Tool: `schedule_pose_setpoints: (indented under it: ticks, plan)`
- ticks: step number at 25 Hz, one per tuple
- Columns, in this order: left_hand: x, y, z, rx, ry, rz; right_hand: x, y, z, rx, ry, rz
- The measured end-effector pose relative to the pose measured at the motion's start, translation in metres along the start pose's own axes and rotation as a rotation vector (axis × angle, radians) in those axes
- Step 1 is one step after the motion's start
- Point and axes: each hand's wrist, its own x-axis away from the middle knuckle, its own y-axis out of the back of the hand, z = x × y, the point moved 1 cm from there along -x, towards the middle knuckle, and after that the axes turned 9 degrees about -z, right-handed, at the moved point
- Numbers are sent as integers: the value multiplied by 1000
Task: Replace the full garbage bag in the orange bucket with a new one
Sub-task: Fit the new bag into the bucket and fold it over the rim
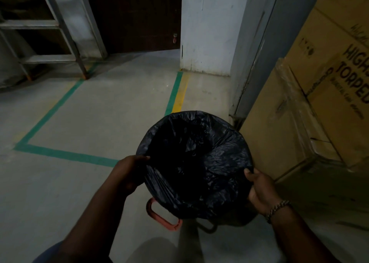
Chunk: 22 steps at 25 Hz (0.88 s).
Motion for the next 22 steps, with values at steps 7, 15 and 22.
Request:
schedule_pose_setpoints:
  ticks: [7,15,22]
  plan:
    - [2,5,4,1,72,22,-6,-8,0,44,27,-18]
    - [-1,10,0,-35,11,-126,-5,-19,8,214,127,-67]
    - [12,6,2,-72,21,-72,-6,-15,18,268,136,-58]
